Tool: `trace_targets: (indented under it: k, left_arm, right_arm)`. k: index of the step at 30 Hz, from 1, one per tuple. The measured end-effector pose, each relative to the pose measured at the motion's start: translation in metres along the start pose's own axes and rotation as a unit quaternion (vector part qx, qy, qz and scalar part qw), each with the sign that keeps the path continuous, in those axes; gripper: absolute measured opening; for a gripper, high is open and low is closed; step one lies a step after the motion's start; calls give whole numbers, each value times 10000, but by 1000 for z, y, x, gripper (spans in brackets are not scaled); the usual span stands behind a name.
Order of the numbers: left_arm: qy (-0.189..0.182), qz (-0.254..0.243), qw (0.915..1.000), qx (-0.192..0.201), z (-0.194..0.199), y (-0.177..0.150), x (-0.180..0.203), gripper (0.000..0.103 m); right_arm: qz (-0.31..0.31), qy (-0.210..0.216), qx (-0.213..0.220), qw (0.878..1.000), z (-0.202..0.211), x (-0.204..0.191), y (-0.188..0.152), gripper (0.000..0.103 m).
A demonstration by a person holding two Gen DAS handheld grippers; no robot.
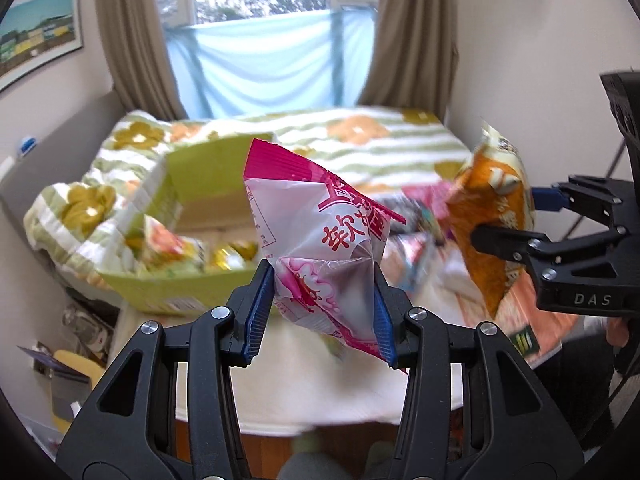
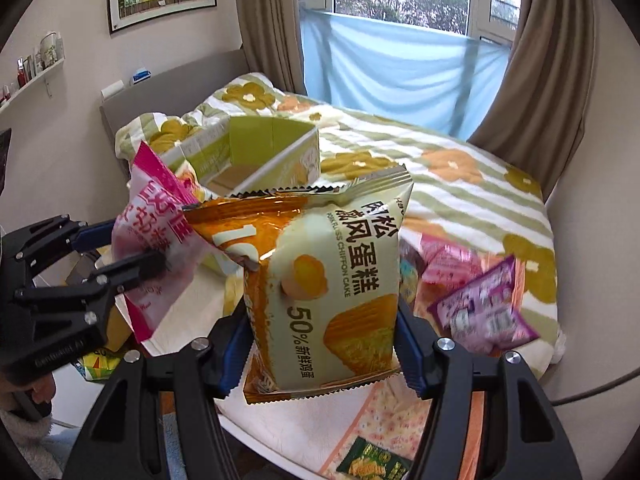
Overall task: Organize snacks
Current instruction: 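Carry both bags over the box and open both tools to drop them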
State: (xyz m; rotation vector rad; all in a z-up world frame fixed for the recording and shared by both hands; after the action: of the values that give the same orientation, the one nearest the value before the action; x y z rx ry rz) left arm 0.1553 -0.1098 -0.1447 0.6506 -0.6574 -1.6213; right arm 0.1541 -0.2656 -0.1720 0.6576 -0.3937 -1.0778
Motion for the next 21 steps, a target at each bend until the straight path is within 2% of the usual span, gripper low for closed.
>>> trace_targets:
  k: [5,10,16,21]
  left_arm:
    - [84,61,9997,210,0,39,-54,41]
    - [90,82,9996,256,-18,70,-113,41]
    - [-20,65,10000,24,-59,98,-183,41]
    - [-242,-40,9992,-327,-103,113,-230,41]
  right_arm:
    - [88,-59,236,9997,-5,-21,53,59]
    - [72,-83,398,9991,-25,-47,104,59]
    - [-198,-82,327,9992,-72,-80,158,59]
    - [-510,-170,81,9985,-112,-98,185,59]
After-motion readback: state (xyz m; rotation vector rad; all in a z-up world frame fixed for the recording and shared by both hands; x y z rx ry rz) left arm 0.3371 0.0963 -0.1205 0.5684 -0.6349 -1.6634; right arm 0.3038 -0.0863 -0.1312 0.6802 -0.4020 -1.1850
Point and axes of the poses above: each gripper's, at about its wrist camera, not at the fingertips, and z roughly against the way its jaws point, x to its right, y to its top, the point moved 9 cm from there along -z, roughly the way its jaws point, and after that the axes turned 2 degrees about -x, right-handed, at the moved point
